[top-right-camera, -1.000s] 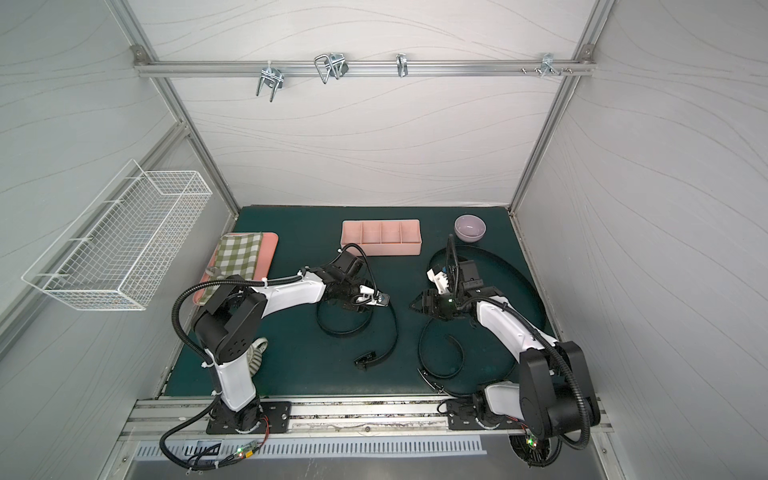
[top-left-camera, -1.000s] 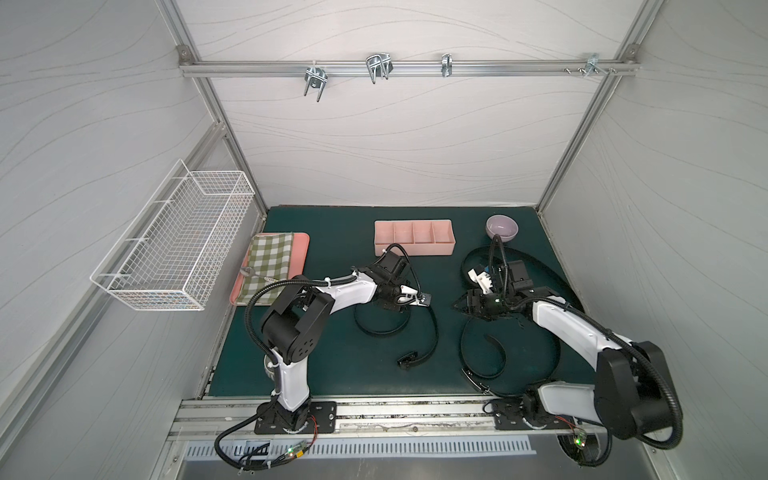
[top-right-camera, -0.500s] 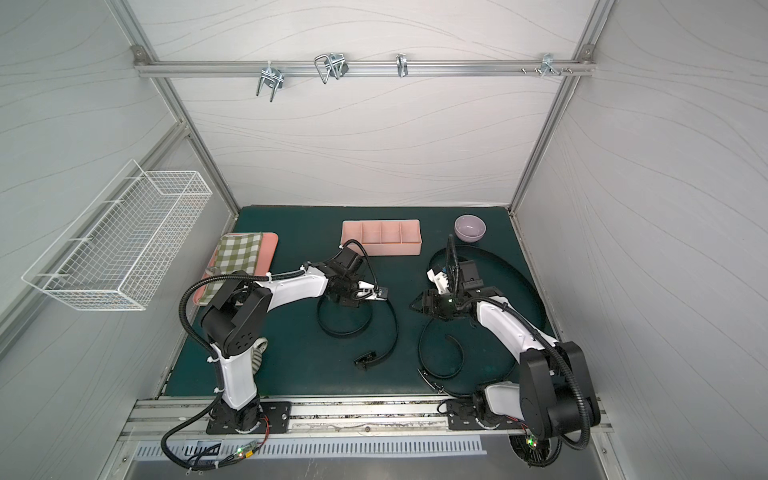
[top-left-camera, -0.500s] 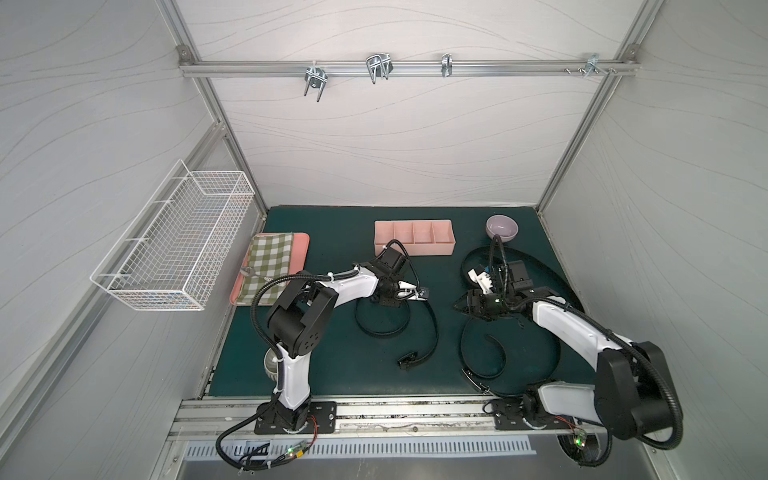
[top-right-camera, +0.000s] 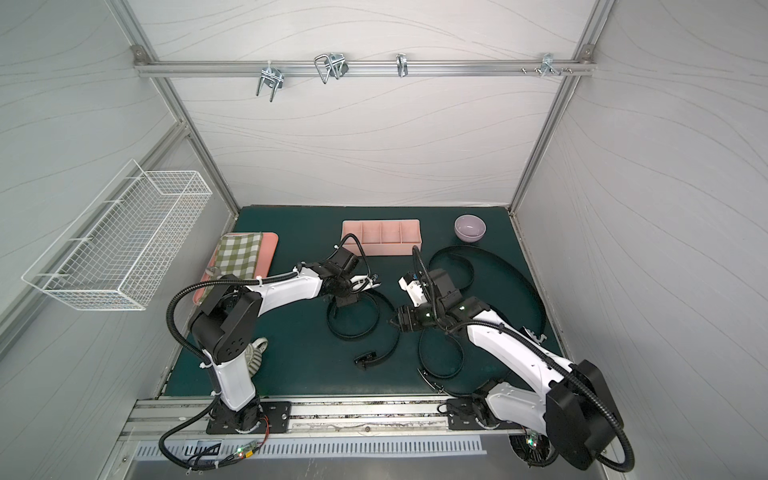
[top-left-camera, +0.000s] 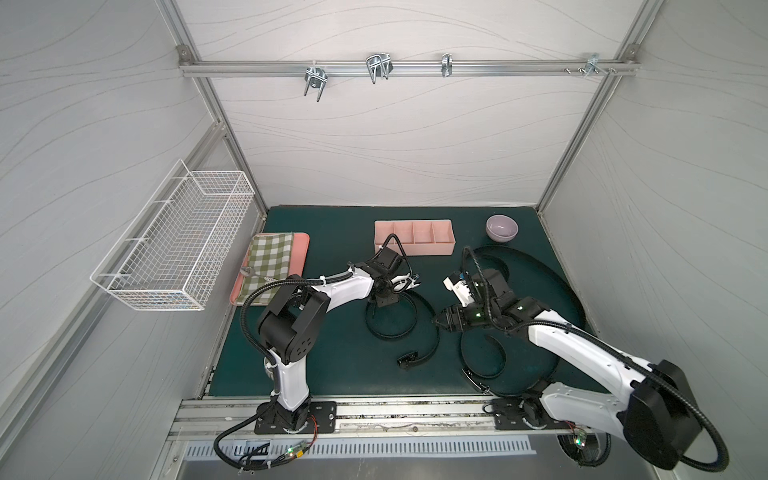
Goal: Place the belts into the storage roll
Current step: Roll the belt at the center of the board.
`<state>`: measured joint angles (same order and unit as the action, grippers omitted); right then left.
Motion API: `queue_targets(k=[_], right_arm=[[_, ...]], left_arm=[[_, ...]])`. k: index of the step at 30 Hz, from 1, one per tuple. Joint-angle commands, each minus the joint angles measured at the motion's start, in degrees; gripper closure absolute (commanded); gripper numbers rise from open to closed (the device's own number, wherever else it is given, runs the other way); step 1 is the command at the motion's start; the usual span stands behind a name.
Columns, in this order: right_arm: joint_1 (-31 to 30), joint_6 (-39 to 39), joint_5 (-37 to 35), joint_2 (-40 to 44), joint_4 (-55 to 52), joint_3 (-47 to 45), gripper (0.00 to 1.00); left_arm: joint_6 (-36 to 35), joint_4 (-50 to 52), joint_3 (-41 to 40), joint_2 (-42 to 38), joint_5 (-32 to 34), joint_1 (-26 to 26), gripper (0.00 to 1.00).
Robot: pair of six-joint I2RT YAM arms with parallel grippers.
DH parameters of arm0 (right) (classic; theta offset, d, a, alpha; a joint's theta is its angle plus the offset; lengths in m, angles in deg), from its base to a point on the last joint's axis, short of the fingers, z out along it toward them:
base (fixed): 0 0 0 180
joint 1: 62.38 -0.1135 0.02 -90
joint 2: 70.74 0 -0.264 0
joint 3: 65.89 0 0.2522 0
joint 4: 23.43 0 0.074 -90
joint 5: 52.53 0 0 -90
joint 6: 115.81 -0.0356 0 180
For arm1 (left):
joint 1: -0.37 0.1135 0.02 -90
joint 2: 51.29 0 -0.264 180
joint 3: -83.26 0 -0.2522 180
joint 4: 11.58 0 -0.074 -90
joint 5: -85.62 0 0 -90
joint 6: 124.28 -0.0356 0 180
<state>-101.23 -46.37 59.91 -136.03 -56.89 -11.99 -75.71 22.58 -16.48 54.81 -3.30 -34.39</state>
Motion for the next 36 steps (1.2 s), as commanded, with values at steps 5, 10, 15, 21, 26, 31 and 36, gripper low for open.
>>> queue_targets(k=[5, 10, 15, 21, 26, 31, 36], right_arm=[[-5.68, 1.18, -6.90, -0.68, 5.95, -0.93, 0.30], [-8.66, 3.88, -8.66, -2.00, 9.67, -1.71, 0.27], [-10.56, 6.12, -11.87, -3.27, 14.04, -2.00, 0.27], [-12.07, 8.51, -12.68, -7.96, 19.93, -1.33, 0.28], [-13.18, 8.26, -13.20, -11.17, 24.74, -1.74, 0.37], [-13.40, 7.41, -12.05, -14.53, 27.17, -1.36, 0.45], [-13.46, 6.82, -11.69, -17.12, 28.50, -0.77, 0.52]], left_arm=[[23.08, 13.68, 12.99, 5.86, 6.05, 0.23, 1.00], [32.03, 17.26, 15.68, 6.78, 2.89, -0.36, 1.00], [42.60, 22.13, 17.61, 6.39, -1.67, -0.46, 1.00], [54.71, 23.38, 16.93, 5.32, -5.20, -1.37, 1.00], [59.22, 24.41, 18.09, 6.81, -7.83, -1.52, 1.00], [59.91, 25.12, 18.85, 8.05, -7.46, -1.68, 1.00], [59.98, 25.19, 18.79, 8.21, -7.49, -1.67, 1.00]])
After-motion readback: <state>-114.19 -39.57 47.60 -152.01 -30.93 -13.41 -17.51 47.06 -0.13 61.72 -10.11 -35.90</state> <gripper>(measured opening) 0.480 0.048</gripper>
